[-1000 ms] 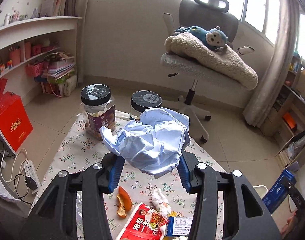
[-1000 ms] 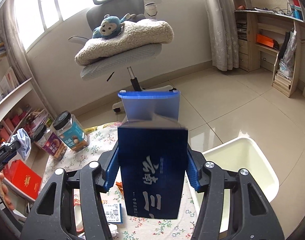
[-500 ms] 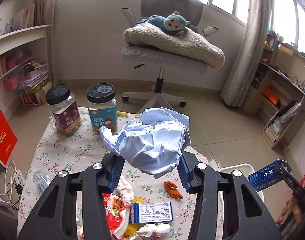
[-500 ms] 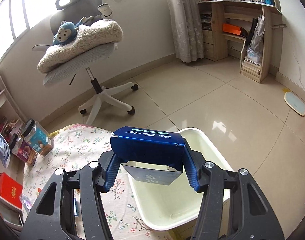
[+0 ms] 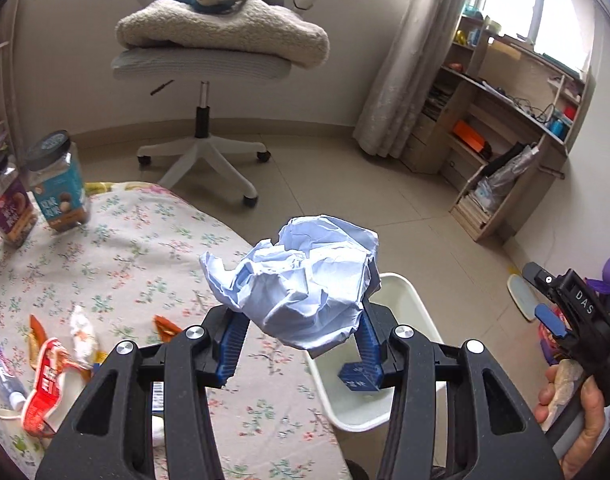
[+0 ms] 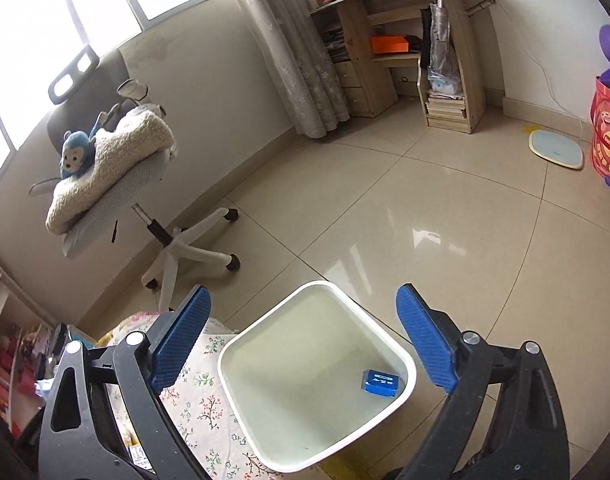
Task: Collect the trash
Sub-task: 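Open the right tool over the white bin while the left tool drops the paper in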
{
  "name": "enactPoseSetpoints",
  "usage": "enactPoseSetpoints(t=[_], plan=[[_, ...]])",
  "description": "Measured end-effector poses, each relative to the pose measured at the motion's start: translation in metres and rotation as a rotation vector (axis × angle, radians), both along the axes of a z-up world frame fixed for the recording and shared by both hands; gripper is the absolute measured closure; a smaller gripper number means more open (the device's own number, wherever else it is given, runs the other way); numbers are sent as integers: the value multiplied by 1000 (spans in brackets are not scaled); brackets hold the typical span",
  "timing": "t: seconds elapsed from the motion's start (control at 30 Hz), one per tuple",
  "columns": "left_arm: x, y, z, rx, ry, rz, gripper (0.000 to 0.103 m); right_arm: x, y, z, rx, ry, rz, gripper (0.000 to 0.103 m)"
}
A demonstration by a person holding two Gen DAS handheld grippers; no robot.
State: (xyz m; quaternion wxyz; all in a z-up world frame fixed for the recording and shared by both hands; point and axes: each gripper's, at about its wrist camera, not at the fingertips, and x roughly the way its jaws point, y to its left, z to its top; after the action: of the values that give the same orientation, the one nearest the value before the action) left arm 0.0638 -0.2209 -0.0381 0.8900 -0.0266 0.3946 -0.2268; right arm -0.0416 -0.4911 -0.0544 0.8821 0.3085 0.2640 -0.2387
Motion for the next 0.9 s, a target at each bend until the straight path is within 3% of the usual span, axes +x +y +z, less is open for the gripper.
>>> enactPoseSetpoints(t=[0.27, 0.33, 0.4, 0.47, 0.67, 0.9], plan=[[-16, -79, -18, 5, 62, -126, 52, -29, -36, 1, 52, -45, -82, 13], [-17, -93, -23, -1, 97, -153, 47, -35, -42, 2, 56, -53, -104, 13], [-17, -100, -26, -8, 119, -165, 36, -41, -47, 3, 64, -67, -120, 13], [-18, -102, -27, -15, 125, -164, 33, -44, -48, 4, 67, -76, -127, 13], [-19, -86, -14, -13, 78, -140, 32, -41, -31, 10, -8, -64, -118, 13], [-19, -50, 8, 39, -62, -56, 26, -33, 6, 25, -171, -55, -99, 8]])
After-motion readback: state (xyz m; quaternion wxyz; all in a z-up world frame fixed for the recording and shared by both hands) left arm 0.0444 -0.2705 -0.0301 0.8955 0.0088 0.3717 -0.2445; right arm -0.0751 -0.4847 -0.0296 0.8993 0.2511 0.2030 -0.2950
